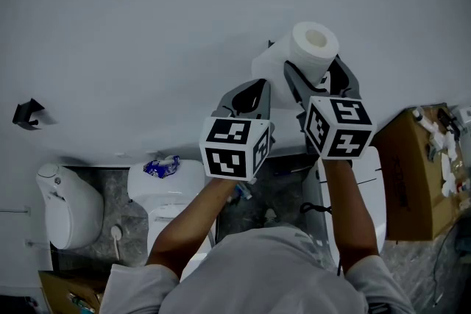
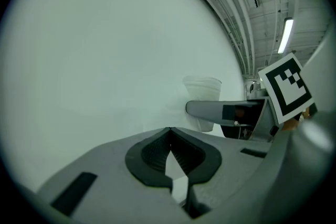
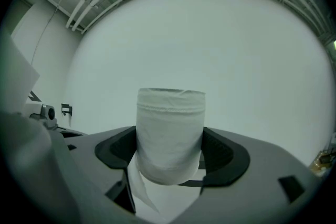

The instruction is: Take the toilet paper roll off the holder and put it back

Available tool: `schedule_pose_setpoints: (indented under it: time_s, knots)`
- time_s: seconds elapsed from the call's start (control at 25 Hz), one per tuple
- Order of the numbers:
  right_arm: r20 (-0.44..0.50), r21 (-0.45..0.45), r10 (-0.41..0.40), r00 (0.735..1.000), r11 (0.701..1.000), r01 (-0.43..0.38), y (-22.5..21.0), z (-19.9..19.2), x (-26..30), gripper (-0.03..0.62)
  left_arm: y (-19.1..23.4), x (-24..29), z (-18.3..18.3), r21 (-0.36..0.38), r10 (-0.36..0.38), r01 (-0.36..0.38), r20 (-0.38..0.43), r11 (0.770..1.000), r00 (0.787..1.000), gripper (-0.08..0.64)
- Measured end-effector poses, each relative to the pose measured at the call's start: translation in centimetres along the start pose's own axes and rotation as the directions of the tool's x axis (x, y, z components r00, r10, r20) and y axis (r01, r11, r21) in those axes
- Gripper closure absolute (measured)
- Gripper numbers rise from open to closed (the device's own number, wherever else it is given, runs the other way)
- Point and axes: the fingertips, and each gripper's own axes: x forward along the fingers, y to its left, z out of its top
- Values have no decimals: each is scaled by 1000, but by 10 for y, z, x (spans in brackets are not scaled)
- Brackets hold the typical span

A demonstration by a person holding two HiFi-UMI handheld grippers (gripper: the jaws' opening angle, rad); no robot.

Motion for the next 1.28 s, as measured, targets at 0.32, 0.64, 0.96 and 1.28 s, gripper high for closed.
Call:
schedule_pose_setpoints:
  time_s: [0.32,0.64,0.96,1.28]
  knots:
    - [5,3,-21,1000,1000,21,2,-10,-28,210,-15,-15,-3,8,-23,23,0,1000,1000,555]
    - [9,15,-37,999,999,36,7,-25,-57,210,-33,-31,-11,8,-52,52,-6,999,999,555]
    - [-8,12,-51,999,999,51,15,-39,-81,209,-50,-45,-21,15,-74,74,-15,997,997,555]
    - [-27,7,-57,998,998,57,20,-51,-98,210,-63,-56,-28,24,-86,86,-20,996,996,555]
